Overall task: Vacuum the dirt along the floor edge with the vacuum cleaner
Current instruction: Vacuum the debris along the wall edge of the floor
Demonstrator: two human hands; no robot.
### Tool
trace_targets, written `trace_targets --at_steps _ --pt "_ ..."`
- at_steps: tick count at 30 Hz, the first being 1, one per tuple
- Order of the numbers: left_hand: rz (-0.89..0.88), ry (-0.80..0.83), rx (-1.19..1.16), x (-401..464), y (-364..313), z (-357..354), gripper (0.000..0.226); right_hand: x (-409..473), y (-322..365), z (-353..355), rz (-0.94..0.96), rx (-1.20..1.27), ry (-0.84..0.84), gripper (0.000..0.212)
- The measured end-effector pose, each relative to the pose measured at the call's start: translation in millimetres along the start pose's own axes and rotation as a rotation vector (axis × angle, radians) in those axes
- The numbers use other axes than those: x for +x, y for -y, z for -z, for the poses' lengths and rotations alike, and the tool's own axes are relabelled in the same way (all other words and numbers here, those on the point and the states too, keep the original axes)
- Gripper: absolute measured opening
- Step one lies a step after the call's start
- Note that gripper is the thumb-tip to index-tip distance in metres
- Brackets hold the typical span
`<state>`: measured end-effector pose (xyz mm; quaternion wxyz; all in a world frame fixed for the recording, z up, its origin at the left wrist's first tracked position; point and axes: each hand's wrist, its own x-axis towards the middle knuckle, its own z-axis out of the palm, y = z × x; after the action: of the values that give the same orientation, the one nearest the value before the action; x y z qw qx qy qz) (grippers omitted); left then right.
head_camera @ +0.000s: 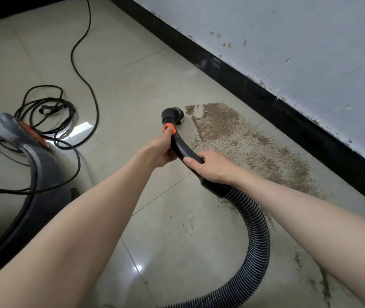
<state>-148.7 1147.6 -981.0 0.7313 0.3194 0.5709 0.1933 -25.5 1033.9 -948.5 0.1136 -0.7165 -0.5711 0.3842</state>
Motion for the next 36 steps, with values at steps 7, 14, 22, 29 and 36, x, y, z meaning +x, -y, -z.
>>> trace_targets --at_steps 7,14,22,29,36 --pt "-0.009 -0.074 0.042 5 -21 16 0.032 20 11 -1 0.025 0.086 0.020 0.045" --pt "-0.067 -0.196 -0.015 -14 14 32 0.022 -9 4 -19 0.089 0.129 0.104 0.042" --pt "-0.026 -0.431 -0.221 -61 95 24 0.030 -64 -4 -55 0.064 -0.152 0.291 0.043" --pt "-0.042 -0.307 -0.284 -70 102 20 0.026 -70 8 -51 0.017 -0.165 0.337 0.053" --pt "0.001 -0.145 -0.172 -62 87 -12 0.029 -83 -5 -32 -0.091 -0.103 0.279 0.054"
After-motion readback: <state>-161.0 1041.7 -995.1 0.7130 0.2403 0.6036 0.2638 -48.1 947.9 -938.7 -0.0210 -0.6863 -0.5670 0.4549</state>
